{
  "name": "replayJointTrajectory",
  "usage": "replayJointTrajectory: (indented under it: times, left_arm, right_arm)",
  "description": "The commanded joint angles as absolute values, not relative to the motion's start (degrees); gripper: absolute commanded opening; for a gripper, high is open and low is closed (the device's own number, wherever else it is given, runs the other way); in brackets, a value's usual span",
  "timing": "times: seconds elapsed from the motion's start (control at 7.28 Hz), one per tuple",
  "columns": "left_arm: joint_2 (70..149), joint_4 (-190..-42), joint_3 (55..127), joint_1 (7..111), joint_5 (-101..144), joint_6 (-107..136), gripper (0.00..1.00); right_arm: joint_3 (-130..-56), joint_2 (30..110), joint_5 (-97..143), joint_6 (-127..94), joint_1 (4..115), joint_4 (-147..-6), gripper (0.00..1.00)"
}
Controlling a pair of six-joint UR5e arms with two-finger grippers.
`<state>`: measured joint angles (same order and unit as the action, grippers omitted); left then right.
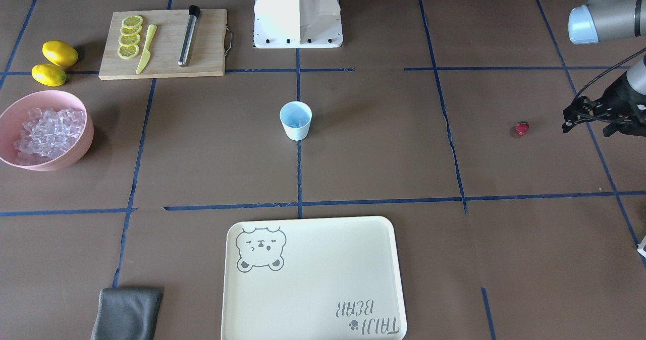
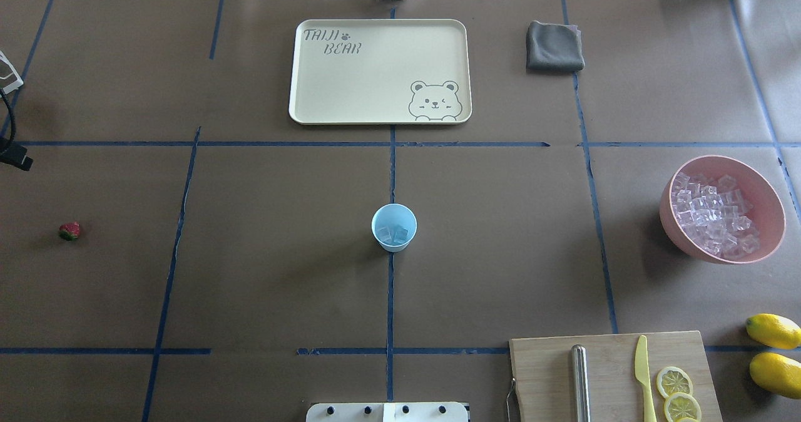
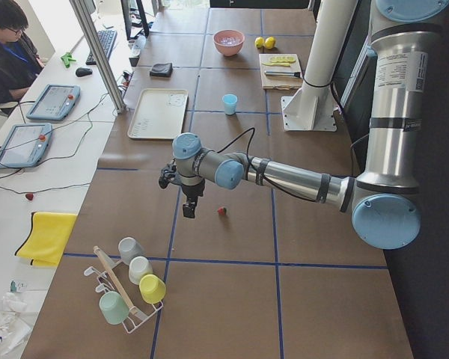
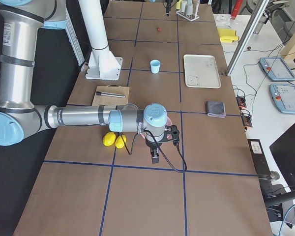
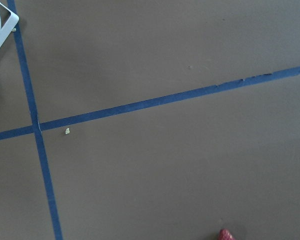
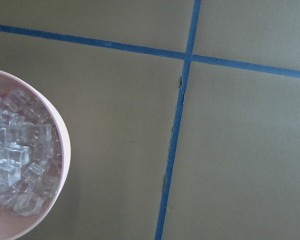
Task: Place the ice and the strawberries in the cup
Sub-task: 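Move the left gripper toward the red strawberry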
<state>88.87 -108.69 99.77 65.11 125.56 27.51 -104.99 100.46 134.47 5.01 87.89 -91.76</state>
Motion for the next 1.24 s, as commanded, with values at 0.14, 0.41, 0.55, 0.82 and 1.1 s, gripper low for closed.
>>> replayJointTrajectory:
  times: [0.14,0.41,0.55,0.82,1.1]
  left_arm:
    - [84.83,-123.62,98.26,52.77,115.35,45.05,1.00]
    - [82.81,-126.12,98.17,50.72,115.40,46.58,1.00]
    - [82.53,-126.12,98.17,49.49,115.49,46.67,1.00]
    - [82.53,-126.21,98.09,49.22,115.75,46.41,1.00]
    - [82.44,-128.04,97.65,49.13,117.32,46.32,1.00]
  right_arm:
    - [-104.85,100.46,134.47,5.01,87.89,-91.76,1.00]
    - [-104.85,100.46,134.47,5.01,87.89,-91.76,1.00]
    - [-104.85,100.46,134.47,5.01,87.89,-91.76,1.00]
    - [-104.85,100.46,134.47,5.10,87.89,-91.76,1.00]
    - [-104.94,100.55,134.47,5.01,87.89,-91.76,1.00]
